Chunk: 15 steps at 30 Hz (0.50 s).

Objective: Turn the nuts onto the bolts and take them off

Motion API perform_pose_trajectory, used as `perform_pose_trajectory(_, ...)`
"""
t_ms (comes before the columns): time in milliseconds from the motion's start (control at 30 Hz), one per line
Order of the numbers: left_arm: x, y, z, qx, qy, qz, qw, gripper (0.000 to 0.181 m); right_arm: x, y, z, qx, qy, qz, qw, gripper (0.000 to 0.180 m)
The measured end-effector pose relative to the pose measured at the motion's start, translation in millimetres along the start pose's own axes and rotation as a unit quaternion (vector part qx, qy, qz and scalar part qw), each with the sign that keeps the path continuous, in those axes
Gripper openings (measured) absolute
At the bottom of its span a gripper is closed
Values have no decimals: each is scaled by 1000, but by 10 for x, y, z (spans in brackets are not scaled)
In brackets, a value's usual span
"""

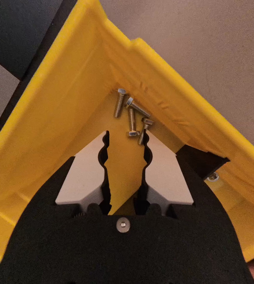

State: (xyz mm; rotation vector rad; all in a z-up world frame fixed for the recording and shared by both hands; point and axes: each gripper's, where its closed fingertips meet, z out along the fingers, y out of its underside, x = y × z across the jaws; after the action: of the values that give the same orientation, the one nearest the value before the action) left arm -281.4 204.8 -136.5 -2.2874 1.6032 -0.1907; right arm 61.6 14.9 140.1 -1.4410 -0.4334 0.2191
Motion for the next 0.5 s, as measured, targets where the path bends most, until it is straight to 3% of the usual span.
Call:
perform_pose_trajectory(267,-5,39,81,-18,6,-10,1000,52,0,53,25,-14,4,-10,1000,85)
perform_pose_trajectory(500,35,55,91,-18,29,-33,999,44,22,35,-4,-10,5,-7,1000,85)
